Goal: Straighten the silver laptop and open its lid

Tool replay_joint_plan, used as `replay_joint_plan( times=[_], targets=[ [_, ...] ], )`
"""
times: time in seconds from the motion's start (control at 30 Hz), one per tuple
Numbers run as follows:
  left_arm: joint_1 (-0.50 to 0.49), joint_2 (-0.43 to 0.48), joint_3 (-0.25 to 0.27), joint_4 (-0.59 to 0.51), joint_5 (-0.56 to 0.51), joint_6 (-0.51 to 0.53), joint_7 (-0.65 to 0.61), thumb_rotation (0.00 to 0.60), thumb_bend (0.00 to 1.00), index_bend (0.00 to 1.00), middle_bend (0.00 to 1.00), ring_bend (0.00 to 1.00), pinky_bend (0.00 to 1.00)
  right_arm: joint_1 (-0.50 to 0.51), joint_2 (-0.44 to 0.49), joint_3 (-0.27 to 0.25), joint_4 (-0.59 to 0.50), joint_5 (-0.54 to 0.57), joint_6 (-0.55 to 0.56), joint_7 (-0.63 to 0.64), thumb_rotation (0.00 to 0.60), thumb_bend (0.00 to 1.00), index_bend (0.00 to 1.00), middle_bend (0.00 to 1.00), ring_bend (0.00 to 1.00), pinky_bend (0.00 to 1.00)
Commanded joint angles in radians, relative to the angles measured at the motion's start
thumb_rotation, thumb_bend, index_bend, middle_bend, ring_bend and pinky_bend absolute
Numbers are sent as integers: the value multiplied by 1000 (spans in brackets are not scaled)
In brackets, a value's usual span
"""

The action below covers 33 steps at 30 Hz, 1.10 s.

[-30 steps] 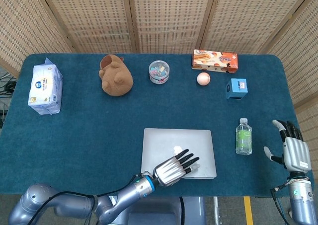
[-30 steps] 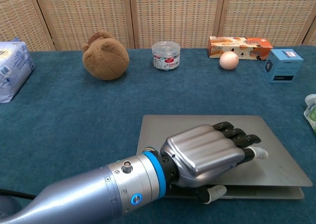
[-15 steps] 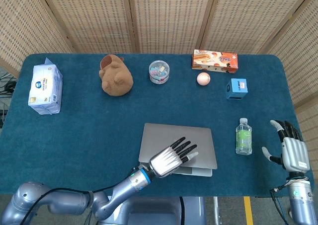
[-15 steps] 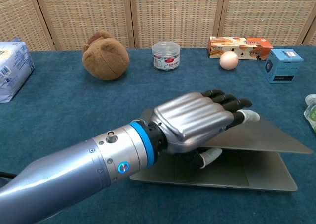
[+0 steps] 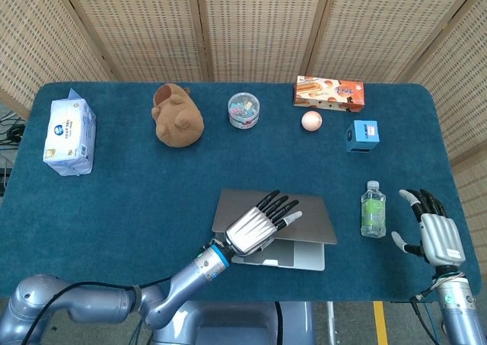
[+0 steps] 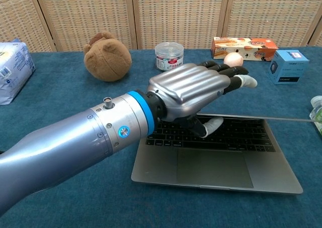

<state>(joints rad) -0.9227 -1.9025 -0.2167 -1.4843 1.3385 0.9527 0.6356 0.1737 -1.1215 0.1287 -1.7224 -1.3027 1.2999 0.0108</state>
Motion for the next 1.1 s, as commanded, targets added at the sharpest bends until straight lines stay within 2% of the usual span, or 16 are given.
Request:
replay_joint_plan(
  times=[0.03, 0.17, 0.3, 0.73, 0.9, 1.1],
  targets=[
    [-2, 4, -2, -2, -7, 1, 4, 600, 538, 76, 0, 0, 0, 2, 4, -7, -6, -7, -8, -3, 600, 311, 137, 161, 0, 96],
    [-5, 8, -6, -3, -21, 0, 4, 600, 537, 76, 0, 0, 0, 7, 9, -25, -14, -22, -29, -11, 600, 311, 139, 180, 0, 96],
    [-7, 14, -9, -4, -28, 4, 2, 600, 537, 75, 0, 0, 0, 24, 18, -49, -26, -55, -71, -5, 600, 311, 185, 222, 9, 96],
    [-15, 32, -13, -11, -47, 19, -6, 600, 537, 76, 0, 0, 0, 77, 20, -105, -17, -143, -172, 22, 600, 337, 353, 366, 148, 178],
    [-16, 40, -11, -15, -52, 26, -8, 600, 536, 76, 0, 0, 0, 107, 3, -138, 4, -200, -224, 63, 600, 337, 366, 376, 159, 188],
    [-17, 49, -9, -18, -59, 33, -8, 600, 537, 76, 0, 0, 0, 135, -29, -149, 15, -238, -246, 100, 600, 337, 366, 373, 159, 189]
  ],
)
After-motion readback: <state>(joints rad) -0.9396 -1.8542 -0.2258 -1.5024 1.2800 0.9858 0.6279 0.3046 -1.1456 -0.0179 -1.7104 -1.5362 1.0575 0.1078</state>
